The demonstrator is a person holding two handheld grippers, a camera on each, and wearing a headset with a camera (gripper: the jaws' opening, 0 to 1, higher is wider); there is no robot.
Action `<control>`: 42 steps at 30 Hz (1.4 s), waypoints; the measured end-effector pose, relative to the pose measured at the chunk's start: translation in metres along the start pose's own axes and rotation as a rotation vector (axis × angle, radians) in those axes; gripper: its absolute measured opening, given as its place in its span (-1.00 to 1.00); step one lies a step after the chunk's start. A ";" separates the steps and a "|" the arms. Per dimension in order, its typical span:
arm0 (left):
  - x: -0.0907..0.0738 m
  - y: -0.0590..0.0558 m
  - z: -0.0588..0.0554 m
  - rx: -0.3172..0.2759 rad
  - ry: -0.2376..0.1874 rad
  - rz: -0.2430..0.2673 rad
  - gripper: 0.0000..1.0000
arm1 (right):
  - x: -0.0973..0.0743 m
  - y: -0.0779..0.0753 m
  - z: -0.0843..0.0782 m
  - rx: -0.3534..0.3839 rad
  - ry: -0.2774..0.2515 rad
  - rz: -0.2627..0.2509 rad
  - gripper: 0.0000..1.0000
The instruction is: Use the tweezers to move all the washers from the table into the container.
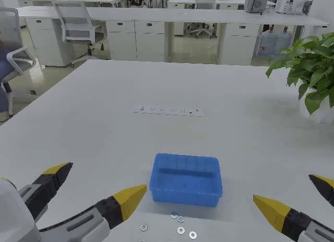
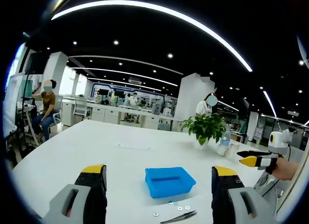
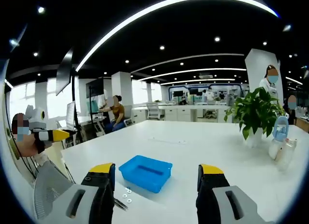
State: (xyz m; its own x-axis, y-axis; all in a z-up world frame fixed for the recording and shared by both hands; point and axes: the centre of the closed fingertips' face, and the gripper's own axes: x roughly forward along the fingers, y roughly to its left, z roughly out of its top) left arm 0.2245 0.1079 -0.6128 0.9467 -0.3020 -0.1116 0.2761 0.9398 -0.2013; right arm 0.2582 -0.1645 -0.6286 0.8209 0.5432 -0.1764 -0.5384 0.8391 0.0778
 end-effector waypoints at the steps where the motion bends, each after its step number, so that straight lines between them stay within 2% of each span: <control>1: 0.000 0.000 0.000 0.000 0.000 0.000 0.82 | 0.000 -0.001 0.000 0.002 -0.001 -0.001 0.33; 22: 0.003 0.000 -0.001 0.002 0.011 -0.014 0.81 | -0.001 -0.004 -0.002 0.004 0.001 -0.015 0.30; 42: -0.002 0.006 -0.001 0.008 0.010 -0.004 0.80 | 0.003 0.004 -0.002 -0.007 0.009 0.003 0.29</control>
State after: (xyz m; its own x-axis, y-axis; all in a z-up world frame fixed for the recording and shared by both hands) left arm 0.2239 0.1138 -0.6146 0.9441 -0.3071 -0.1202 0.2810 0.9398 -0.1943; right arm 0.2582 -0.1591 -0.6309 0.8176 0.5452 -0.1852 -0.5421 0.8373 0.0711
